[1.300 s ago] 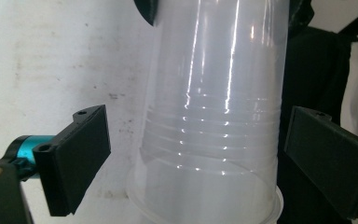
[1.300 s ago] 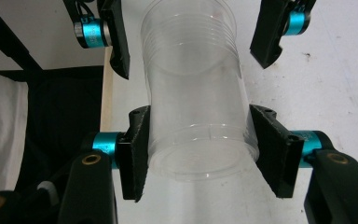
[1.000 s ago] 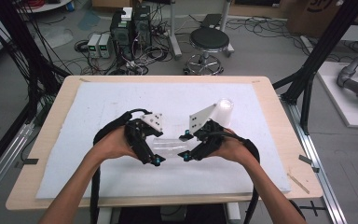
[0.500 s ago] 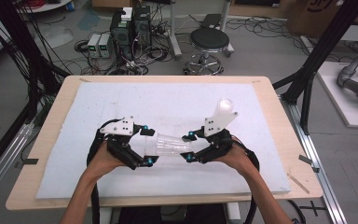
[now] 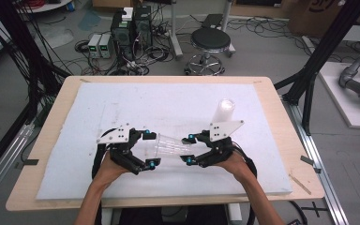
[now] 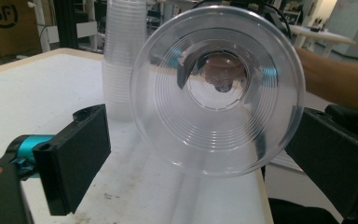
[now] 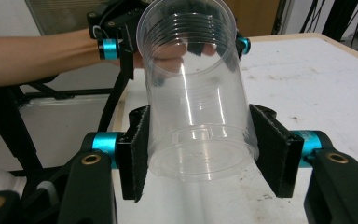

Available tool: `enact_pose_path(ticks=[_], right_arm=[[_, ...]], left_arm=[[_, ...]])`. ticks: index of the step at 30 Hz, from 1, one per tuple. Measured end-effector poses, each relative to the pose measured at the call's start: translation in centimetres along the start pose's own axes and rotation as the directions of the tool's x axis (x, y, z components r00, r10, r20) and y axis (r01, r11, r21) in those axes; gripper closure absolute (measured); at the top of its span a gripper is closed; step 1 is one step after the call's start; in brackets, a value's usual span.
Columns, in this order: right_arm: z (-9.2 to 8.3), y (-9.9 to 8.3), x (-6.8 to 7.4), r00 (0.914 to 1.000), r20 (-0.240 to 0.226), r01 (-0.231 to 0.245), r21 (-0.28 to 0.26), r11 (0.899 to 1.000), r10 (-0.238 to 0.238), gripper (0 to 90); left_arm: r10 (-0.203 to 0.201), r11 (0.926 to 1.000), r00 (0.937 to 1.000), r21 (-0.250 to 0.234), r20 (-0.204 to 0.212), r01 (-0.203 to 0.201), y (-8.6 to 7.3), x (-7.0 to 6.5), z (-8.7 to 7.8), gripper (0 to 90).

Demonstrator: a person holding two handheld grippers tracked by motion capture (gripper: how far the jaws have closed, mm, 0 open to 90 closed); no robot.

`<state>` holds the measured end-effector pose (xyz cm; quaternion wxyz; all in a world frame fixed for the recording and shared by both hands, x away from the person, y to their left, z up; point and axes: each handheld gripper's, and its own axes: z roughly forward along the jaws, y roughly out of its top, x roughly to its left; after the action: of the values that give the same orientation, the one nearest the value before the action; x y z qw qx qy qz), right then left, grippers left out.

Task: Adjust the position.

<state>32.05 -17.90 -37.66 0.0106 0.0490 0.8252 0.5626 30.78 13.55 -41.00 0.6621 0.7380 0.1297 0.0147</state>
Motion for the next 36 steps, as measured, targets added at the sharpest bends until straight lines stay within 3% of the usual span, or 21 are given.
enact_pose_path(ticks=[8, 18, 29, 36], right_arm=[[0.1, -0.2, 0.0, 1.0, -0.007, 0.004, -0.007, 1.0, -0.004, 42.2], [0.0, -0.3, 0.1, 0.9998, -0.02, 0.004, -0.03, 1.0, -0.005, 42.2], [-0.1, -0.7, 0.0, 0.9997, -0.025, 0.002, -0.076, 0.997, -0.004, 42.2], [0.0, -0.9, 0.0, 0.9993, -0.036, 0.003, -0.092, 0.996, -0.006, 42.2]], left_arm=[[-0.018, 0.9987, 0.9998, -0.047, 0.008, 0.018, -0.8, -0.2, 1.0, 6.8], [-0.023, 0.9927, 0.9986, -0.117, 0.049, 0.028, -0.9, -0.4, 2.5, 6.9], [-0.018, 0.9891, 0.9964, -0.144, 0.082, 0.03, -0.5, -0.4, 2.7, 15.6], [-0.009, 0.9878, 0.9967, -0.154, 0.081, 0.021, -0.3, -0.4, 2.7, 22.8]])
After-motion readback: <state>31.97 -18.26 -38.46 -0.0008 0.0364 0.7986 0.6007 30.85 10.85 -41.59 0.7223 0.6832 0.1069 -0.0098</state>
